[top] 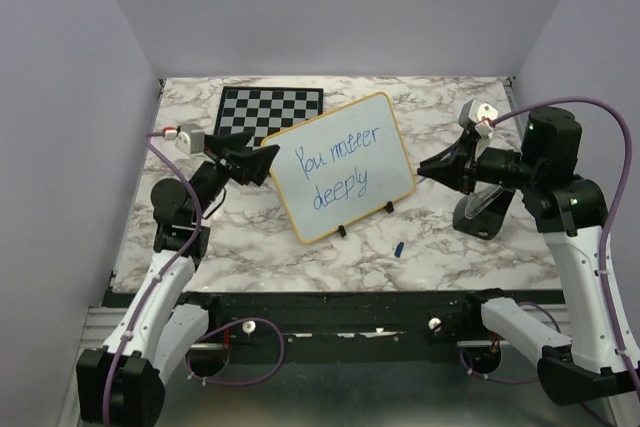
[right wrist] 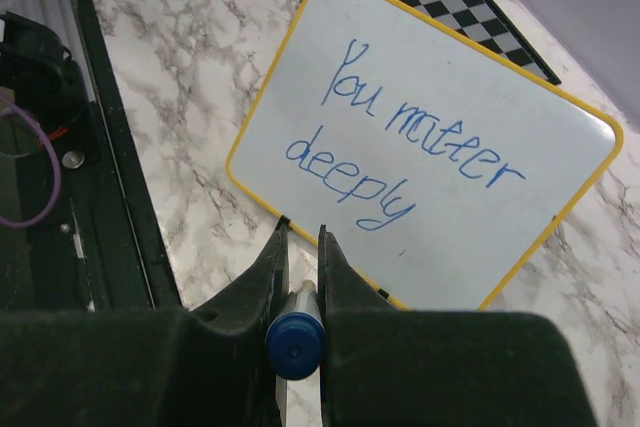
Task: Write a sentence on the whiteboard
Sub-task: Pick up the pen cap from the center of the board.
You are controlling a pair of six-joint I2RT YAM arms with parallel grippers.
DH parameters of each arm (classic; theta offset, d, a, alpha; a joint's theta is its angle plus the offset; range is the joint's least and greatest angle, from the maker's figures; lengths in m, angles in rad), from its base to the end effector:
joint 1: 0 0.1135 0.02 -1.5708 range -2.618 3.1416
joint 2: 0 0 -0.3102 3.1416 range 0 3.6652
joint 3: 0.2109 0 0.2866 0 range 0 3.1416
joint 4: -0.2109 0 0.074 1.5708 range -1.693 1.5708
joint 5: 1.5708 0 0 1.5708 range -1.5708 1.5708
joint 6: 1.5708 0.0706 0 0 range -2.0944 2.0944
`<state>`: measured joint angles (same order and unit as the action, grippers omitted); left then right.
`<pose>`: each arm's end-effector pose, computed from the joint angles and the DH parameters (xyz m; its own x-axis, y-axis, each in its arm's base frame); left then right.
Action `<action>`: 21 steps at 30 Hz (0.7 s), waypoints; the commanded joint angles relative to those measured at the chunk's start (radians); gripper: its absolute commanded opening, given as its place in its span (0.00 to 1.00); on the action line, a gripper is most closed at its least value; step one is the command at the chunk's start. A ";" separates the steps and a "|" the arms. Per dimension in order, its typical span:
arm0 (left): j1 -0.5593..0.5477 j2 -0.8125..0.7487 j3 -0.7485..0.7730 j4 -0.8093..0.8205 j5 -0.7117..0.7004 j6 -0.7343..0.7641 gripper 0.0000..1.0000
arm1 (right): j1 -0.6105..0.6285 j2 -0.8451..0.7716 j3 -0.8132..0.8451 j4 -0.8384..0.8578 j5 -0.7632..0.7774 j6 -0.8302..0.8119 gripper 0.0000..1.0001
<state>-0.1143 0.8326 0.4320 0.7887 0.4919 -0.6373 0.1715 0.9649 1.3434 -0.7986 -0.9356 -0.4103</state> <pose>0.2136 -0.0581 0.3405 -0.0161 -0.5261 -0.8503 0.6536 0.6380 -0.4071 0.1750 0.0880 0.4805 -0.0393 -0.2470 -0.9682 -0.9172 0.3933 -0.0631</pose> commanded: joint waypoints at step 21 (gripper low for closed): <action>-1.059 0.908 0.783 -1.123 -0.607 -0.024 0.60 | -0.334 -0.045 -0.162 0.174 0.132 0.255 0.01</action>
<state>-1.1366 1.5997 1.0702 -0.1833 0.0322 -0.6743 -0.1394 0.9276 1.1954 -0.6579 -0.8082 -0.1787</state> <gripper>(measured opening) 0.606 0.160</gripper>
